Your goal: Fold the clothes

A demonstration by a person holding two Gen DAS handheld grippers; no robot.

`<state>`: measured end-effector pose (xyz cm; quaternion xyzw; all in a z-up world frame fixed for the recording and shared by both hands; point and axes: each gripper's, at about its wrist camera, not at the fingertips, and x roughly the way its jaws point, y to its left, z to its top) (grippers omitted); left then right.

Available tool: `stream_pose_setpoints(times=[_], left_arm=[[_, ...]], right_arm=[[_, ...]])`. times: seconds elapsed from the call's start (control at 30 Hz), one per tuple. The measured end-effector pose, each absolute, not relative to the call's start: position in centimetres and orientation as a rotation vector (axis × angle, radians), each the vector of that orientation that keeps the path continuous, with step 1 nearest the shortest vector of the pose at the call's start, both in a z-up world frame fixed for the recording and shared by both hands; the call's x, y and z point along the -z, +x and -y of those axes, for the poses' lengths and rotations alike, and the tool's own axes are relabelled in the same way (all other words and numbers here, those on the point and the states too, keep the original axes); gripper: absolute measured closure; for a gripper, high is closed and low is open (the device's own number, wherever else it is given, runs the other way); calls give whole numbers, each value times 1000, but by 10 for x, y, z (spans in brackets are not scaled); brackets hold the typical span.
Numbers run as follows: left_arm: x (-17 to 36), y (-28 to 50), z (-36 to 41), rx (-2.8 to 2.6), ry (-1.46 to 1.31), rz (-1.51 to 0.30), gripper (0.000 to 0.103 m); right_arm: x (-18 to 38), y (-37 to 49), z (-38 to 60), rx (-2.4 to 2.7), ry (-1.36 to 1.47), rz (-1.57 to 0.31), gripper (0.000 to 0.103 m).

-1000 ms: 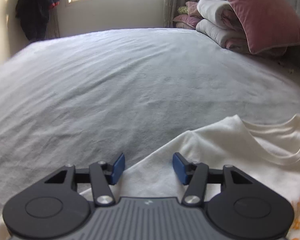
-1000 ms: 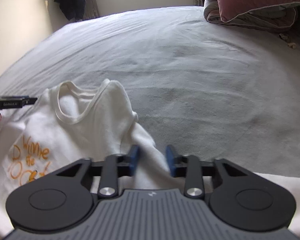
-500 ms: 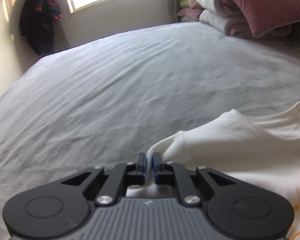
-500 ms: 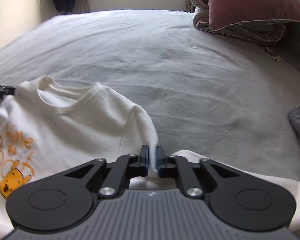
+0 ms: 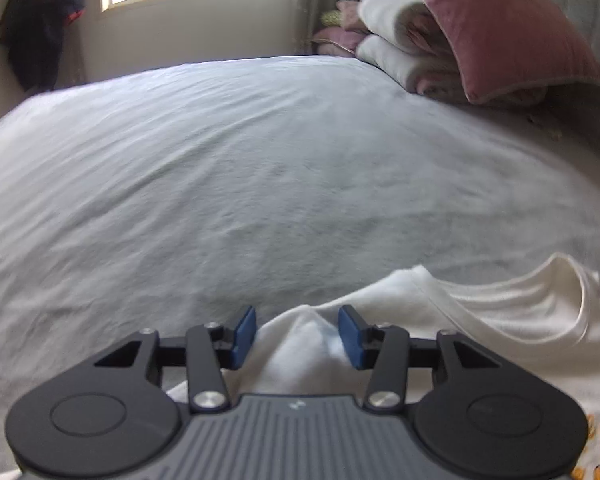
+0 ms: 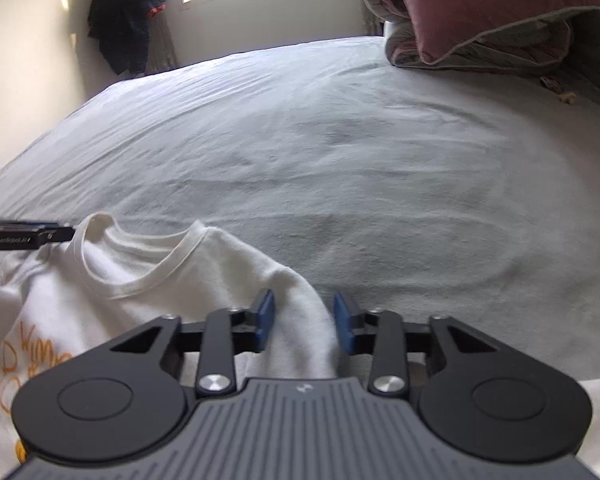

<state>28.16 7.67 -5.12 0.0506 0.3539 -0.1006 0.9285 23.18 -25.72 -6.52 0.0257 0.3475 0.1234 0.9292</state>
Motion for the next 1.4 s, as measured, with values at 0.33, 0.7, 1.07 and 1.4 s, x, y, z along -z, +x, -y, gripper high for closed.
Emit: stream_pose_setpoints(times=[0.33, 0.7, 1.07, 1.4], left_arm=[[36, 268, -56, 143, 253, -584, 94], [42, 301, -58, -68, 236, -490, 93], [37, 321, -76, -15, 89, -591, 85], [58, 332, -53, 126, 113, -701, 103]], right_arm=[[57, 204, 217, -128, -233, -499, 96], [52, 280, 197, -34, -258, -454, 97], [71, 308, 190, -30, -225, -546, 90], [57, 318, 189, -186, 30, -638, 85]])
